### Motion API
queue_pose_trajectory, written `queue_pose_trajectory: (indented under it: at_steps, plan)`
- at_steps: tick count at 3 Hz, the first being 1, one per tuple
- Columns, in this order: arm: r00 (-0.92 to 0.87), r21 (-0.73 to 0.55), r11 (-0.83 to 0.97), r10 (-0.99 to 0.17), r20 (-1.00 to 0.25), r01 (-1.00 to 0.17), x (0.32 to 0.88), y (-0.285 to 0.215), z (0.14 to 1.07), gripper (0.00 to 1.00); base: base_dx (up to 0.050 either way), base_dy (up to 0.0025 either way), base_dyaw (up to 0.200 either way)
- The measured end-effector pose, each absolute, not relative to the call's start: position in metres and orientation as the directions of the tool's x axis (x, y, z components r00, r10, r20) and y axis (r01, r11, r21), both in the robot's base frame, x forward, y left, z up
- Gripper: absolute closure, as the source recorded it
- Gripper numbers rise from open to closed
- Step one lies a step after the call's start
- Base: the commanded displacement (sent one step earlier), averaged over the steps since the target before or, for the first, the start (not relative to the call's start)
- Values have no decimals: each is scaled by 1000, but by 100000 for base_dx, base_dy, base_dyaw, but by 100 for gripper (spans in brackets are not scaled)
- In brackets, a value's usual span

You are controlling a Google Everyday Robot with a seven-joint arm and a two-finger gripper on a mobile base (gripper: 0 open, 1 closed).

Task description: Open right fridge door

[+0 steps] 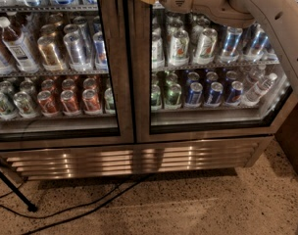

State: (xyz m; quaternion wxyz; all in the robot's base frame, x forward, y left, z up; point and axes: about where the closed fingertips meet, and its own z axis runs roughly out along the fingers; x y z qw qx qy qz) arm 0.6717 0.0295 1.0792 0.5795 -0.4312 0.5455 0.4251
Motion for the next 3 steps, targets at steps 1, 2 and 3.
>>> queue_pose_trajectory:
  at_steps: [1, 2, 3]
  plan:
    - [38, -30, 265, 25, -999, -964, 672, 30, 1079, 100, 0, 0, 0]
    - [34, -26, 264, 26, -999, -964, 672, 30, 1079, 100, 0, 0, 0]
    - [29, -20, 261, 28, -999, -965, 672, 30, 1079, 100, 0, 0, 0]
